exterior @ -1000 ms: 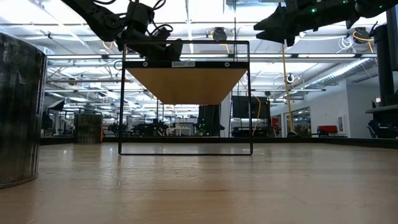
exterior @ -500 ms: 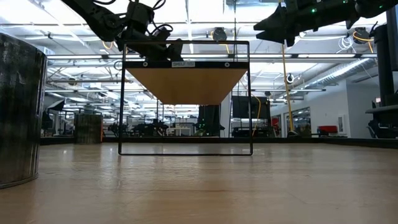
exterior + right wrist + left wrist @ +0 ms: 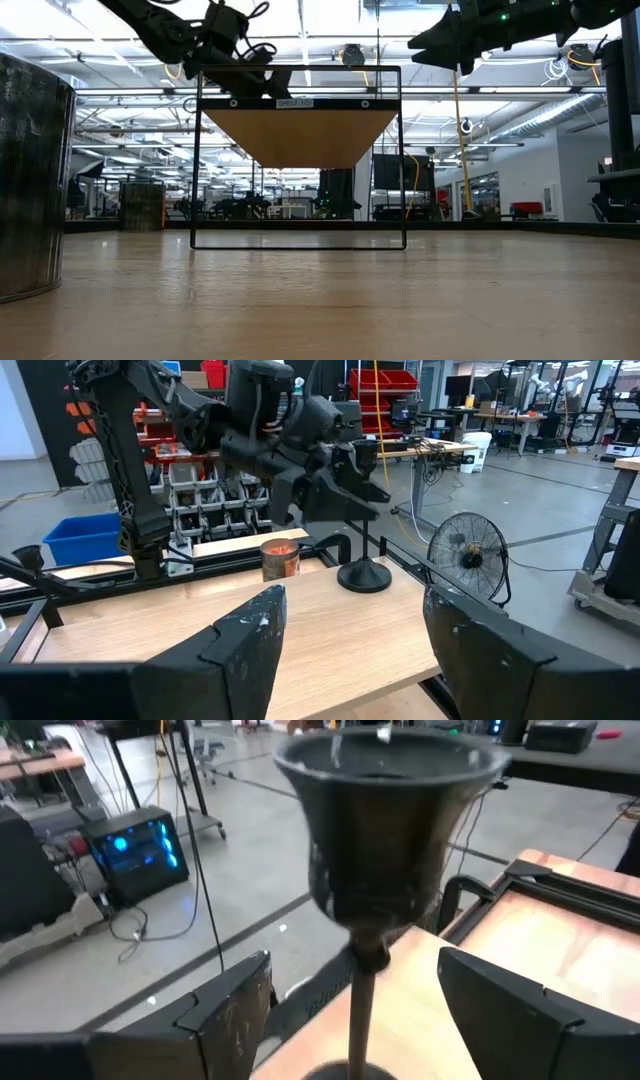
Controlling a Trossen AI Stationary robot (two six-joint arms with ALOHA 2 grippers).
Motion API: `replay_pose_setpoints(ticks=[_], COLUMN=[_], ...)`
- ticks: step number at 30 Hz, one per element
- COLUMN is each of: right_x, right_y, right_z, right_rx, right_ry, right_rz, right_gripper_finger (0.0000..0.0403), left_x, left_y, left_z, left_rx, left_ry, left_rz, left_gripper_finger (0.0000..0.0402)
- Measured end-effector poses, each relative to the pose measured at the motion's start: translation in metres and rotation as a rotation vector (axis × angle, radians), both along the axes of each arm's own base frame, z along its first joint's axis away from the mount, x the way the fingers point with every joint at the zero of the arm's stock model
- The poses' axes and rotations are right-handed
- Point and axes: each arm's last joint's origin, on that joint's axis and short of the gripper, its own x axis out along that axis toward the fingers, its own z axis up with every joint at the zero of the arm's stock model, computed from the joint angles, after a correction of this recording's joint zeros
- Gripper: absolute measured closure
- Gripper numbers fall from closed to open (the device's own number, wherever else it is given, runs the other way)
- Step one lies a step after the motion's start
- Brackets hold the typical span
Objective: Pick & Place candle stick holders
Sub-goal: Put the left black candle holder on the shelf
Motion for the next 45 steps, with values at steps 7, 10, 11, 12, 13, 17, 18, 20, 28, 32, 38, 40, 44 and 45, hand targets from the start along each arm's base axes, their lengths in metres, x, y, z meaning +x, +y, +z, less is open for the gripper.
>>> replay_pose_setpoints(ticks=[7,10,11,12,13,17,18,20,28,32,38,40,44,45], right_x=[0.000,0.000,0.000,0.000,0.000,0.000,0.000,0.000,0.000,0.000,0.000,0.000,0.000,0.000], right_y=[0.000,0.000,0.000,0.000,0.000,0.000,0.000,0.000,0.000,0.000,0.000,0.000,0.000,0.000], right_z=[0.000,0.000,0.000,0.000,0.000,0.000,0.000,0.000,0.000,0.000,0.000,0.000,0.000,0.000], right_rx=[0.000,0.000,0.000,0.000,0.000,0.000,0.000,0.000,0.000,0.000,0.000,0.000,0.000,0.000], right_ry=[0.000,0.000,0.000,0.000,0.000,0.000,0.000,-0.001,0.000,0.000,0.000,0.000,0.000,0.000], right_rz=[0.000,-0.002,-0.002,-0.002,-0.002,-0.003,-0.003,-0.003,-0.003,-0.003,-0.003,-0.003,-0.003,-0.002], right_gripper_finger=[0.0171,0.0170,0.0171,0.0171,0.0172,0.0170,0.0170,0.0170,0.0170,0.0172,0.0170,0.0171,0.0171,0.0170], left_x=[-0.012,-0.018,-0.019,-0.020,-0.022,-0.029,-0.031,-0.037,-0.061,-0.066,-0.066,-0.066,-0.073,-0.075], left_y=[-0.010,-0.016,-0.017,-0.019,-0.020,-0.032,-0.036,-0.046,-0.093,-0.116,-0.146,-0.155,-0.173,-0.177], left_z=[0.015,0.019,0.018,0.019,0.020,0.028,0.028,0.031,0.045,0.048,0.047,0.044,0.038,0.035], left_rx=[-0.004,-0.023,-0.031,-0.039,-0.043,-0.067,-0.084,-0.131,-0.419,-0.536,-0.640,-0.690,-0.881,-0.944], left_ry=[0.020,0.041,0.054,0.064,0.065,0.083,0.099,0.114,0.057,0.043,0.069,0.096,0.158,0.183], left_rz=[0.018,0.013,0.010,0.008,0.007,-0.008,-0.015,-0.026,-0.139,-0.202,-0.283,-0.292,-0.286,-0.272], left_gripper_finger=[0.0107,0.0107,0.0107,0.0107,0.0107,0.0107,0.0107,0.0107,0.0107,0.0108,0.0108,0.0108,0.0108,0.0108])
